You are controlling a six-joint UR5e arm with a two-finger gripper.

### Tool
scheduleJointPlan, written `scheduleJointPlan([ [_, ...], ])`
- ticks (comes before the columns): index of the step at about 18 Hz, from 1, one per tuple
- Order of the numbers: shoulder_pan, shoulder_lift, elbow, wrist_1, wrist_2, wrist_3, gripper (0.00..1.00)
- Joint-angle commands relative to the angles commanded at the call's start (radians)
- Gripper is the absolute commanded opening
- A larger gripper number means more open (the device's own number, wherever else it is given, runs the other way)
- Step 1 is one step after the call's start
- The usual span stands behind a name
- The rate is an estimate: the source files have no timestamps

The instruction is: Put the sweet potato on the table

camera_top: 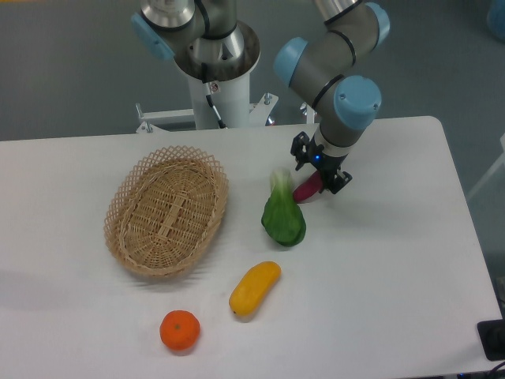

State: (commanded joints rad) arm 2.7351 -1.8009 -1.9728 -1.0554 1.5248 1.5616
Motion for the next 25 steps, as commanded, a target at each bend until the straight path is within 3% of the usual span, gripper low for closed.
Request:
scheduleJointPlan([
  [11, 0.017, -0.018, 0.189, -0.005, 0.003, 0.005, 1.0],
  [17, 0.012, -0.09, 0.334, -0.012, 0.003, -0.011, 1.0],
  [22, 0.006, -0.14, 0.419, -0.017, -0.008, -0.09, 1.0],
  [25, -0.006, -0.164, 0.466, -0.058, -0.006, -0.097, 1.0],
])
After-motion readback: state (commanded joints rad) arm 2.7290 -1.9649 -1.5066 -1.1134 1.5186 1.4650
